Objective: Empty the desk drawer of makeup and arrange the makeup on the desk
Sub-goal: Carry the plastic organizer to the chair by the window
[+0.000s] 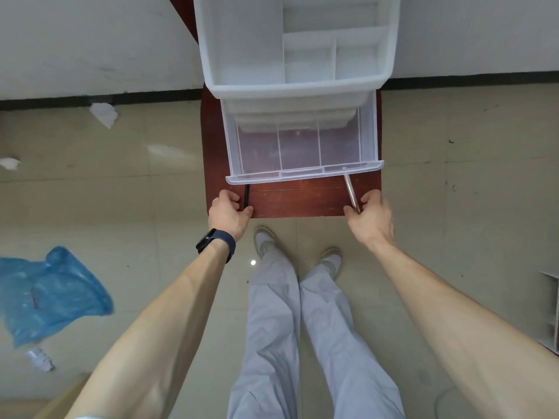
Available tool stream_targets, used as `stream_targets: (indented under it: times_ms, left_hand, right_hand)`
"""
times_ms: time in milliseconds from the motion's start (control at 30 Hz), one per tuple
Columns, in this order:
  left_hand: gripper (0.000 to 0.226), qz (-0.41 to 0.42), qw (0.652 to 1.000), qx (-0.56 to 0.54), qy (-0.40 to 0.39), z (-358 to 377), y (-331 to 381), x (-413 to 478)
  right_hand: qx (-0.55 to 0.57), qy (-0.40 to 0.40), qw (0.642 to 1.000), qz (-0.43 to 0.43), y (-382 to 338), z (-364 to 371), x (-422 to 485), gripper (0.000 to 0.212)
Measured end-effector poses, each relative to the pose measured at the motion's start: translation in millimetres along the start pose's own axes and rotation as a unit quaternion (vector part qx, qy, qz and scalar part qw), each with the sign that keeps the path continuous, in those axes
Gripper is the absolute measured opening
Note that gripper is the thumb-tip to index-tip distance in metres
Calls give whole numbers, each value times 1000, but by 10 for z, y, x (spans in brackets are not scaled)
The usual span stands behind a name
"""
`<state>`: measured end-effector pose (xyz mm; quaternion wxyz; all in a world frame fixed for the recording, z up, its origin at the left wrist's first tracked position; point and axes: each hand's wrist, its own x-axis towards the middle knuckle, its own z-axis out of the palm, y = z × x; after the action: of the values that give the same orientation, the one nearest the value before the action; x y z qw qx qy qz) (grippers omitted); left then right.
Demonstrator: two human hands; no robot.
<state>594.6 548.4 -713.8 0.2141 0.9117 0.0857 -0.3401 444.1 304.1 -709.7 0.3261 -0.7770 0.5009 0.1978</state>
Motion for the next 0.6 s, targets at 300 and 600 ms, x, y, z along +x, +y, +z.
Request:
stream_targets:
  times_ms: [300,600]
  left_hand:
    - [27,-33,999,-32,-11,-218,67,-154]
    - [31,-133,872,-466,-67,-871,534,-736]
  right_hand:
    - [18,4,1000,9,-34,-166,-184,41]
    - [465,-65,878,86,-589,-886,-725,21]
